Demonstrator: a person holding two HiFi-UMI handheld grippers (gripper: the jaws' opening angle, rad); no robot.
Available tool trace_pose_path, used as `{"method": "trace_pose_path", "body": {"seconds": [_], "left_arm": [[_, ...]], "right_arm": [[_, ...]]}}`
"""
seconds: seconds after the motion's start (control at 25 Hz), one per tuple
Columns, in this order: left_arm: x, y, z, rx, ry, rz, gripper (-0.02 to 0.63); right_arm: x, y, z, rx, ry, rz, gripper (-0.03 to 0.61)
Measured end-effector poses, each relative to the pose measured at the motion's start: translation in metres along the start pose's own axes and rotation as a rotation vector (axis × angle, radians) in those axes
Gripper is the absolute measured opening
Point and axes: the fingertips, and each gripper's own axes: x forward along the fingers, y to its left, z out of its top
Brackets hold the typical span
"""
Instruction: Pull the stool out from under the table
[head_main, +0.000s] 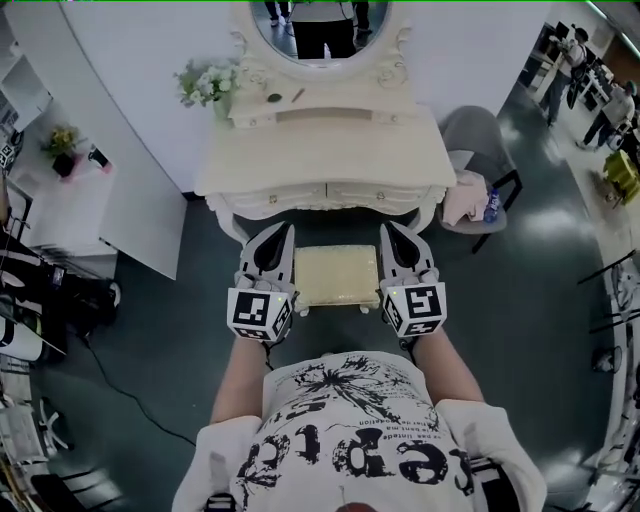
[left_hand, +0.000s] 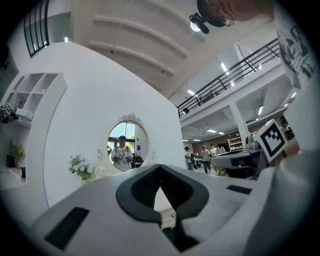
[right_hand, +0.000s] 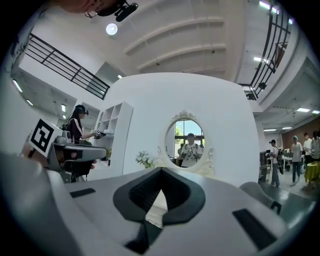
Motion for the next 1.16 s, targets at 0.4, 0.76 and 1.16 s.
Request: {"method": "trace_pose_path", "body": {"seconds": [0.4, 0.76, 1.16], "left_arm": [[-0.013, 0.01, 0.01, 0.001, -0.025, -0.001, 0.017], [-0.009, 0.01, 0.0, -0.003, 0.005, -0.033, 0.017], [-0.009, 0.013, -0.011, -0.004, 0.033, -0.041, 0.017]], "right_arm": [[-0.002, 0.012, -0.005, -0.006, 0.022, -0.013, 0.015], [0.004, 0.009, -0.008, -0.009, 0.037, -0.063, 0.015], [0.005, 0.006, -0.019, 0.001, 0.055, -0.078, 0.015]]}}
